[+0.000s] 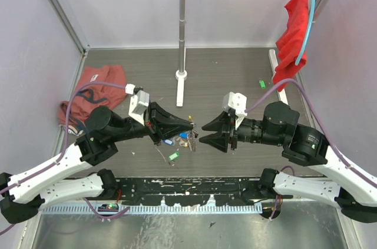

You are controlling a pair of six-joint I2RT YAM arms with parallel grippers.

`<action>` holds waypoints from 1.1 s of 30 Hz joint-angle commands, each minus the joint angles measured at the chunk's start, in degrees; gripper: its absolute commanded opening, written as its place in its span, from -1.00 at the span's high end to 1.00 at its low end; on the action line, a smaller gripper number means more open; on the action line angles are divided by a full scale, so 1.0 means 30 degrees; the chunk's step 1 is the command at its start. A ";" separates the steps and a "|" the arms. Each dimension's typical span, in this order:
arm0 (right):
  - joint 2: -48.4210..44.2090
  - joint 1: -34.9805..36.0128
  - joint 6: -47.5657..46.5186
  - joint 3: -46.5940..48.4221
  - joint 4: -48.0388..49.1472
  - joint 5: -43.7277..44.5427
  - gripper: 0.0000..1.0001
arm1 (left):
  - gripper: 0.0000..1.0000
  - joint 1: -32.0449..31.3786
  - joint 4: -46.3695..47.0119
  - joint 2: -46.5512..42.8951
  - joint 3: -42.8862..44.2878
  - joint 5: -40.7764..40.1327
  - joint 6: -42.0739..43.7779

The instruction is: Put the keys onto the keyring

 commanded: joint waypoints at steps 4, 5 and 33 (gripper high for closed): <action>0.0422 0.0001 -0.0141 -0.0132 0.1533 -0.0088 0.10 | 1.00 -0.0025 0.1571 0.0069 0.0168 0.0067 -0.0381; 0.0452 0.0001 -0.0120 -0.0142 0.1579 -0.0153 0.10 | 1.00 -0.0030 0.1571 0.0079 0.0180 0.0060 -0.0381; 0.0230 0.0002 0.0271 -0.0089 0.1976 0.0699 0.83 | 1.00 -0.0030 0.1637 0.0430 0.0210 0.0338 -0.0440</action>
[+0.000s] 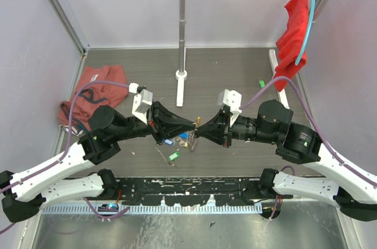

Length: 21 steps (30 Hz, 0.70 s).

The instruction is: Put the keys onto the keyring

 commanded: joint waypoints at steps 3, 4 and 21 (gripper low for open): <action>-0.0449 0.0001 -0.0170 0.0603 0.0186 0.0664 0.89 | 1.00 -0.0022 0.1069 -0.0054 0.0188 0.0208 -0.0084; -0.0449 0.0008 -0.0230 0.0754 0.0054 0.0681 0.90 | 1.00 -0.0022 0.1091 -0.0021 0.0169 0.0214 -0.0081; -0.0875 0.0002 -0.0287 0.0950 0.0005 0.1072 0.94 | 1.00 -0.0036 0.0891 0.0298 0.0280 0.0588 -0.0025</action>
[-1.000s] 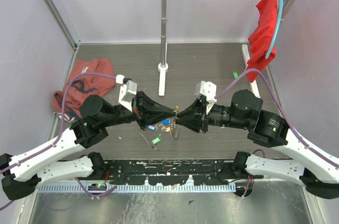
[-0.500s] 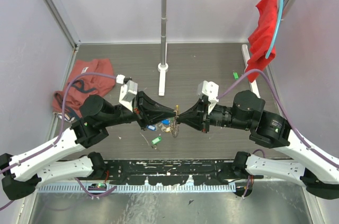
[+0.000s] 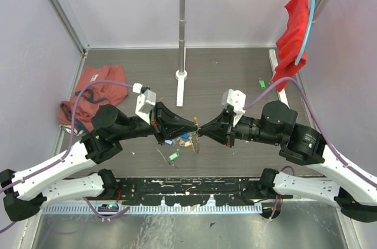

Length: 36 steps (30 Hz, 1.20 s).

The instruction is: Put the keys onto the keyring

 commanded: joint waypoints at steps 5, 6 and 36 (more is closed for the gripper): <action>-0.0758 0.0027 -0.0016 0.0736 0.0669 0.0543 0.95 | 1.00 -0.0022 0.0878 -0.0037 0.0267 0.0172 0.0005; -0.0758 0.0019 -0.0010 0.0731 0.0608 0.0561 0.96 | 1.00 -0.0022 0.0902 -0.0011 0.0250 0.0172 0.0005; -0.0288 0.0002 -0.0099 0.1190 -0.0298 -0.0068 0.98 | 1.00 -0.0038 0.0308 -0.0117 0.0277 0.0147 0.0370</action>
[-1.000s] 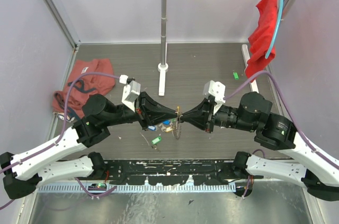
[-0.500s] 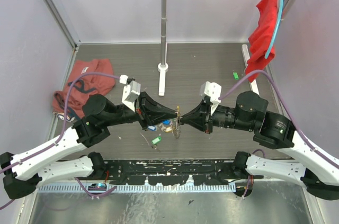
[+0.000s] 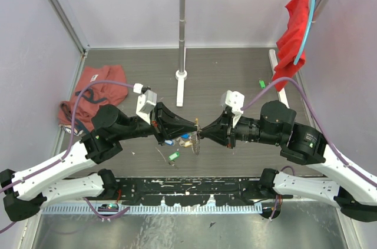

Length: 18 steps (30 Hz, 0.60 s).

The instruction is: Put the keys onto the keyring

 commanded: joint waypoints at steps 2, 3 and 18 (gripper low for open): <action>-0.0380 0.0001 -0.0041 0.0863 0.0825 0.0084 0.98 | 1.00 -0.0040 0.0453 -0.0020 0.0343 0.0305 0.0391; -0.0407 0.0001 -0.0007 0.0870 0.0825 0.0094 0.98 | 1.00 -0.0024 0.0347 0.0048 0.0406 0.0379 0.0450; -0.0586 0.0001 0.0028 0.0823 0.0733 0.0432 0.98 | 1.00 -0.0048 -0.0258 0.0159 0.0600 0.0370 0.0854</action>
